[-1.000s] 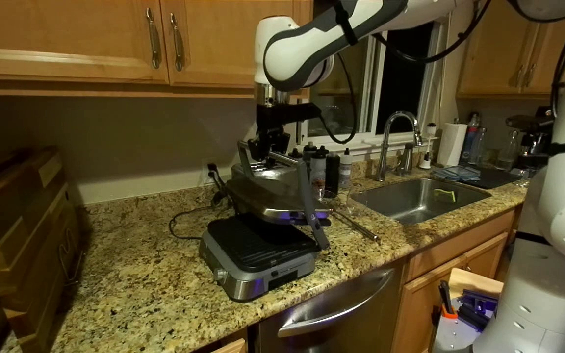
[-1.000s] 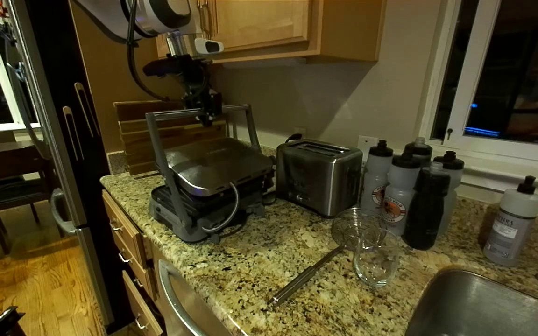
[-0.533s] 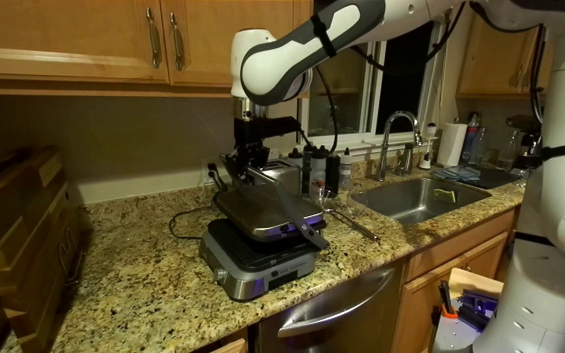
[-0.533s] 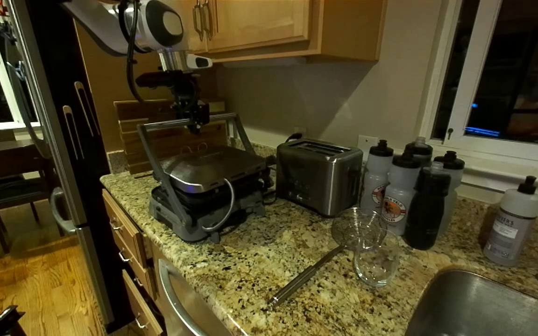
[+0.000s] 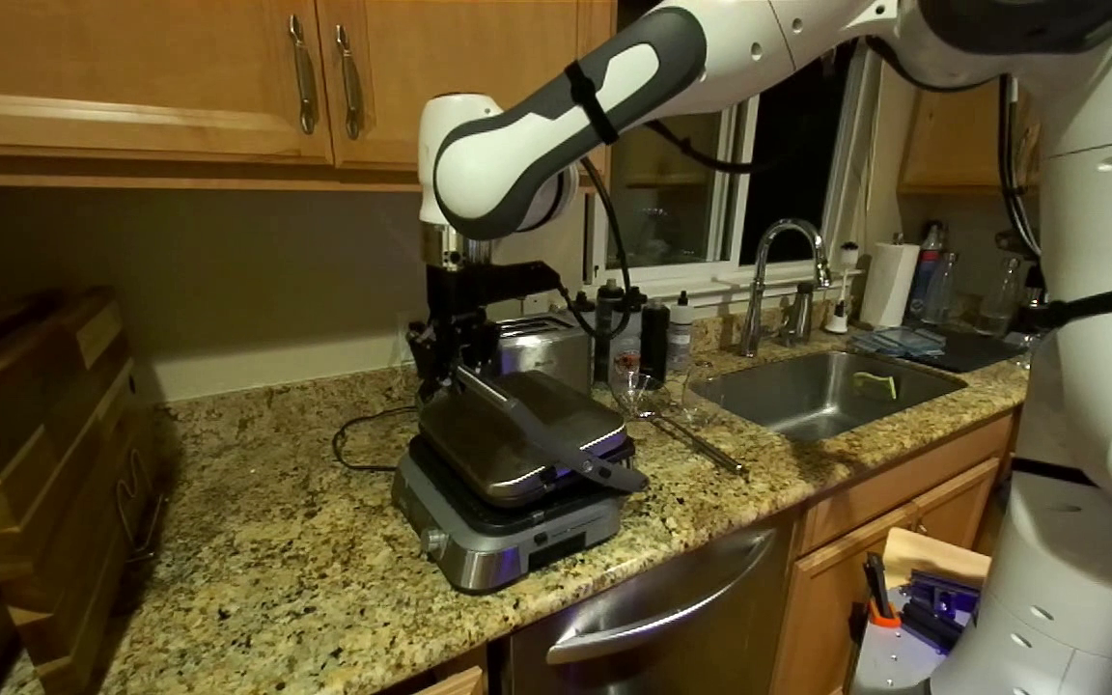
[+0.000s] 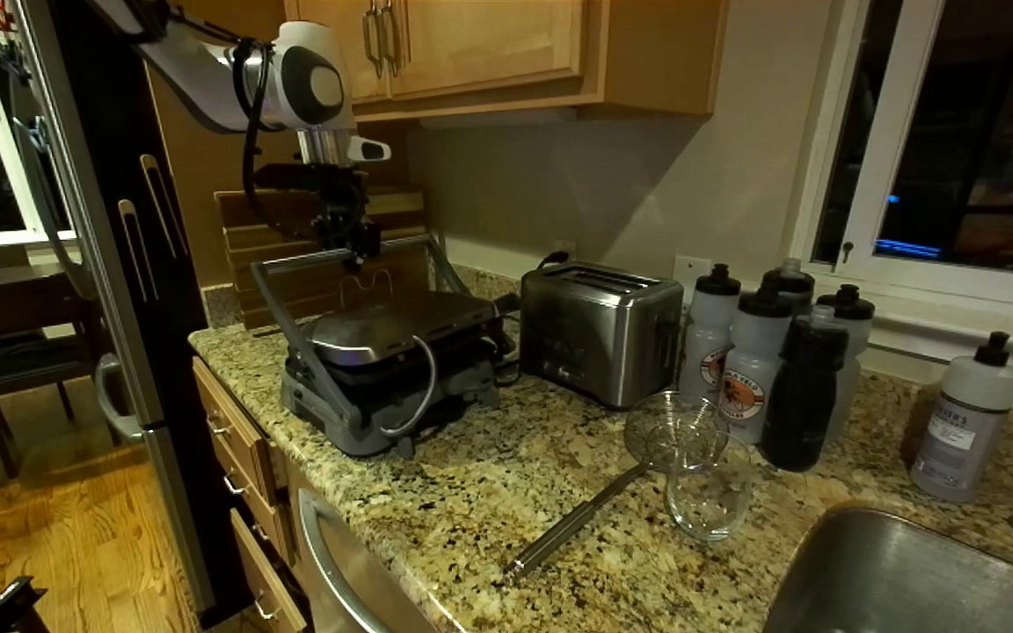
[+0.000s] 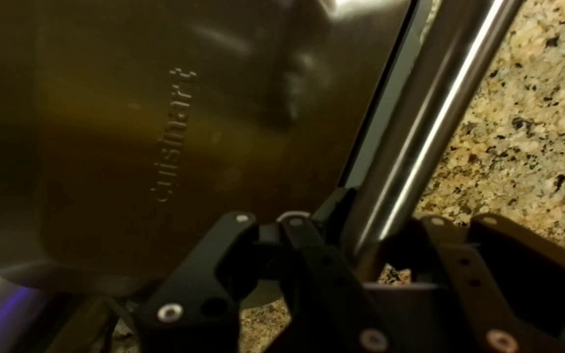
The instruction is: Close the grill sandwich maker
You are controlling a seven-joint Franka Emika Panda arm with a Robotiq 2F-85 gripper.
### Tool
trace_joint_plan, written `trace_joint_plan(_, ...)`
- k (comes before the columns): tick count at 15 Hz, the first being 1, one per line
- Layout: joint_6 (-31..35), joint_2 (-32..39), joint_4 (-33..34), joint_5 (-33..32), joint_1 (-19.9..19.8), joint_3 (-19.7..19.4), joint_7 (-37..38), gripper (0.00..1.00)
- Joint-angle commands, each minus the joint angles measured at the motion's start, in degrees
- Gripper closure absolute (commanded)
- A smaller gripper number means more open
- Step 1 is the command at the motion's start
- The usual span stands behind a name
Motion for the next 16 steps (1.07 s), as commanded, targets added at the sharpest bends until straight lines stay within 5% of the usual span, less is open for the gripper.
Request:
trace_joint_plan(1,-0.2,1.44,2.59,1.18,1.14,-0.48,0.17,0.95)
trace_joint_plan(16,-1.24,11.54,11.24,2.26,3.14,-0.4,-1.23,0.95)
